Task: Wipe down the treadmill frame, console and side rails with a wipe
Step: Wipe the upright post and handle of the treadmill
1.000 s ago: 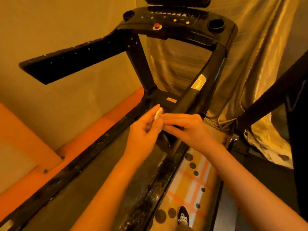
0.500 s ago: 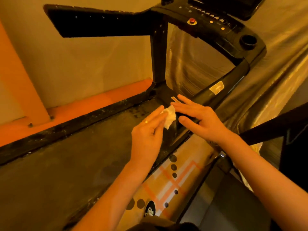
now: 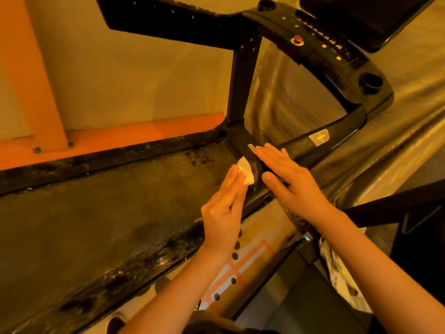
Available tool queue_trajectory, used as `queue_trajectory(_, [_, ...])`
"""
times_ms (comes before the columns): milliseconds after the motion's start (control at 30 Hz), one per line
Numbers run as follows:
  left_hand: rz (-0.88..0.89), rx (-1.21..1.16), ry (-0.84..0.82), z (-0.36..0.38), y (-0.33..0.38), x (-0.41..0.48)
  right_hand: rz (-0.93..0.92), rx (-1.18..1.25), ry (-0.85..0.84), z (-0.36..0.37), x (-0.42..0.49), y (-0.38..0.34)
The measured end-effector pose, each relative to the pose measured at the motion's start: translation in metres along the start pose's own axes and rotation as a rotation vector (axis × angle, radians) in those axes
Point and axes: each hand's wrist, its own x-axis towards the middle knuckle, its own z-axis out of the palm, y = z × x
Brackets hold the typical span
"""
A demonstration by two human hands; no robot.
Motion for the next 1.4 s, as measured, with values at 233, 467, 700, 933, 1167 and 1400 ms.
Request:
queue_trajectory(233, [-0.064,-0.007,-0.076,0.005,-0.001,-0.010,-0.009,0.013,0.022,0.004,-0.002,-0.001])
queue_trajectory(467, [-0.183,-0.094,-0.171,0.016,0.023,-0.009,0.002,0.029,0.033,0.005,-0.002,0.000])
queue_trajectory(700, [-0.319,-0.067,-0.292,0.020,0.017,-0.033,-0.016,0.006,0.027,0.006,-0.003,-0.003])
queue_trajectory(933, [-0.354,-0.072,-0.289,0.023,0.013,-0.038,-0.136,-0.183,-0.258,-0.030,0.021,0.003])
queue_trajectory(1167, [-0.347,-0.060,-0.268,0.027,0.019,-0.037,-0.161,-0.468,-0.759,-0.048,0.071,-0.002])
queue_trajectory(1400, [-0.380,-0.032,-0.302,0.025,0.001,-0.040,-0.166,-0.466,-0.745,-0.047,0.067,-0.009])
